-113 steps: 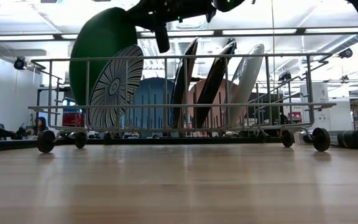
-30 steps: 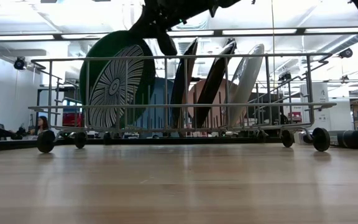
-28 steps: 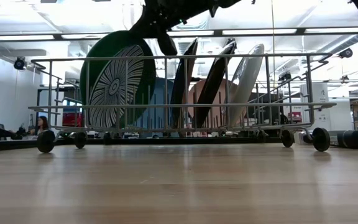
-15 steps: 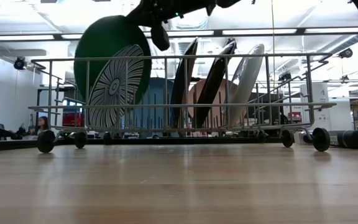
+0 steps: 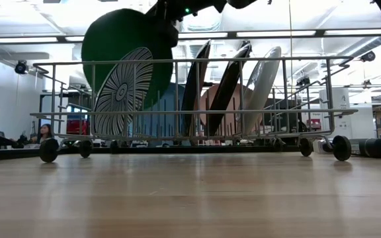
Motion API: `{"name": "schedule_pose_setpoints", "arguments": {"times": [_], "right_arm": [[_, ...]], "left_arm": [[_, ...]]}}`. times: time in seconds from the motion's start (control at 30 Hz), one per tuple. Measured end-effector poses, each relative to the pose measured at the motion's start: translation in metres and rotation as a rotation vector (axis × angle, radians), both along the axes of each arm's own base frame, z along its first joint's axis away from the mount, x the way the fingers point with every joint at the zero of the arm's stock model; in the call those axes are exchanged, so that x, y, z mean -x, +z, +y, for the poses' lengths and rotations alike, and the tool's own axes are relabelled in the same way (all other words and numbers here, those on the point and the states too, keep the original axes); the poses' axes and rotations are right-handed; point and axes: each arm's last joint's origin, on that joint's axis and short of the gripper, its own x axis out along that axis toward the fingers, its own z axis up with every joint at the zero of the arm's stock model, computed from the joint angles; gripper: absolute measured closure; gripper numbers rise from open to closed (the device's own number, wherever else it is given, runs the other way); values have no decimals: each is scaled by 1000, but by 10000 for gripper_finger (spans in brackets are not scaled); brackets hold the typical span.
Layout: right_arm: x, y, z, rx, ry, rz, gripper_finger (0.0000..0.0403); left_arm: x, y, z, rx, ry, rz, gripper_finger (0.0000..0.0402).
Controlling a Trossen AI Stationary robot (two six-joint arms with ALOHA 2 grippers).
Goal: Sort dishes
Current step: Put the green plate into the dish rack
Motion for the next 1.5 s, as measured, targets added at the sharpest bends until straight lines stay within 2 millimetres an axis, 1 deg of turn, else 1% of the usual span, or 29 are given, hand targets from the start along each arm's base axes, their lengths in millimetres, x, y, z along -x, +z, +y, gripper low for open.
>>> {"name": "schedule_pose_setpoints", "arguments": {"times": [0.17,0.3,0.37,0.57,0.73,0.83,1.1,1.27,1.5], "right_arm": [[2,9,-5,-47,-104,-117,402],[6,19,-6,-83,-132,-218,403],[6,21,-6,-129,-137,-254,403],[7,19,-8,-295,-175,-337,403],[8,16,-17,-403,-225,-406,403],[7,12,-22,-435,-284,-433,403],[7,6,-24,-548,-344,-470,403],[10,-1,-33,-625,-395,-493,403],[11,-8,-35,-669,-459,-496,403]], "left_arm": [[0,1,0,-28,5,-17,178],[0,1,1,-34,5,-16,178],[0,1,1,-34,5,-17,178],[1,2,2,-49,3,-11,178],[2,3,4,-49,2,-11,178],[2,3,5,-48,2,-11,178],[2,3,5,-48,-1,-2,178],[2,3,5,-65,-3,6,178],[2,4,5,-63,-3,5,178]]}}
